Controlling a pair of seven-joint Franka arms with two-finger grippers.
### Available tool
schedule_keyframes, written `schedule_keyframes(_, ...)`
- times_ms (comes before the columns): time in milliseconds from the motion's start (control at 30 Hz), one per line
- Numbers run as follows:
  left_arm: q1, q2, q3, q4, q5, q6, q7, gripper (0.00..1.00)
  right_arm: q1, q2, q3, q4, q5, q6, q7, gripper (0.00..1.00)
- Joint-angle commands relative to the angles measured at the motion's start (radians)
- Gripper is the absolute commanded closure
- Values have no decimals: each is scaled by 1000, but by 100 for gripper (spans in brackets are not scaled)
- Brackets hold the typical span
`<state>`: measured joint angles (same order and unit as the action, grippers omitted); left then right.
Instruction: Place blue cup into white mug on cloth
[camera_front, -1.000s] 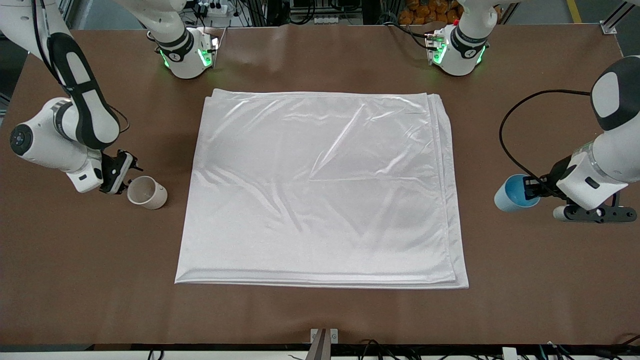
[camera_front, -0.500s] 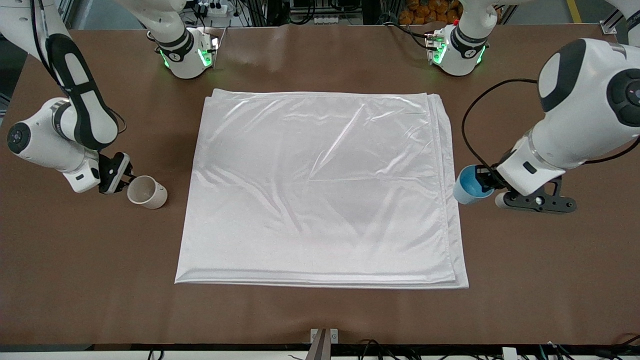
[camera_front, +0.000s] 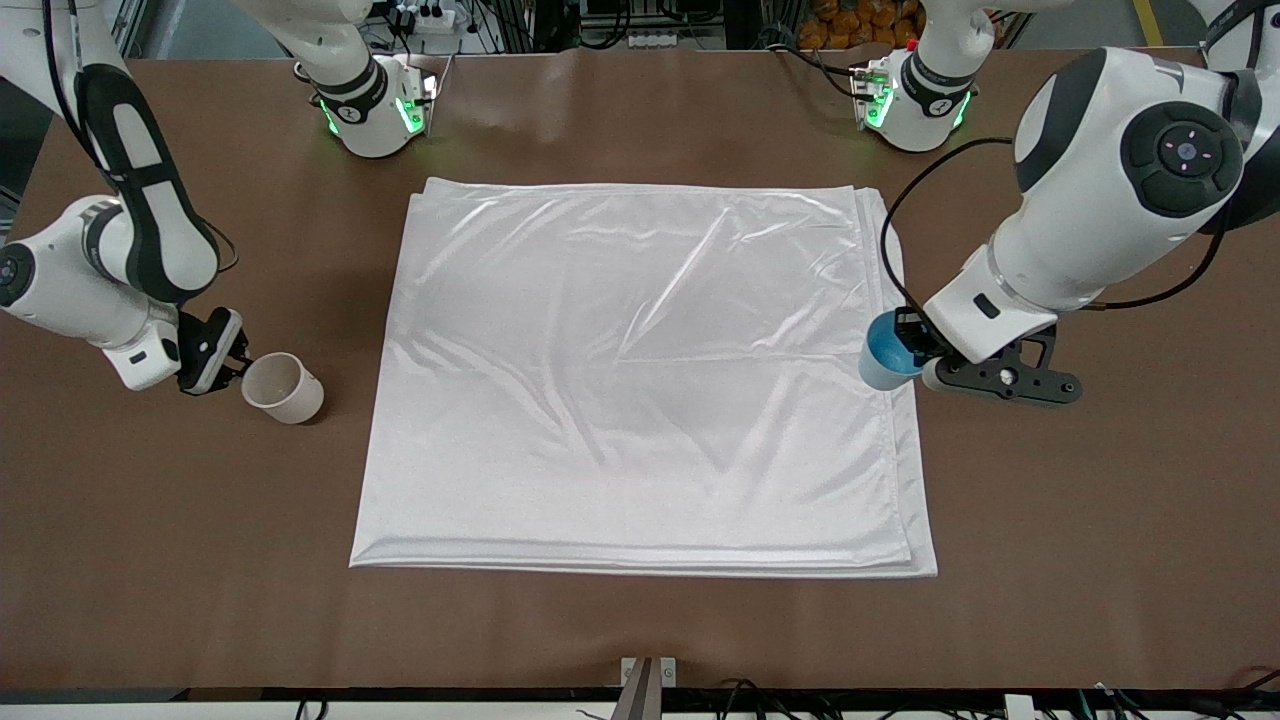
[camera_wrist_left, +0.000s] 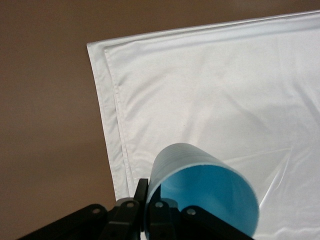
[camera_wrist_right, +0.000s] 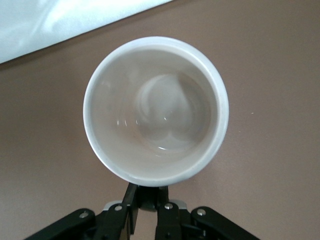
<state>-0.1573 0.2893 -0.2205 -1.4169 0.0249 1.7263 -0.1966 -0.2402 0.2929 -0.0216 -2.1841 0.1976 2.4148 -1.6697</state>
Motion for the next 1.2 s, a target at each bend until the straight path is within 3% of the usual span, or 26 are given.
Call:
schedule_keyframes(0, -18, -2, 3, 18, 4, -24, -29, 100, -13, -11, 8, 82, 31, -127, -32, 100)
schedule_keyframes(167, -18, -1, 6, 19, 0, -22, -30, 100, 27, -9, 11, 162, 31, -232, -27, 100)
schedule_keyframes(533, -5, -9, 4, 19, -5, -22, -30, 100, 200, 0, 9, 242, 25, -261, -21, 100)
schedule_keyframes(1167, 2, -7, 18, 21, -10, -22, -21, 100, 498, 23, 9, 248, -14, -261, 286, 100)
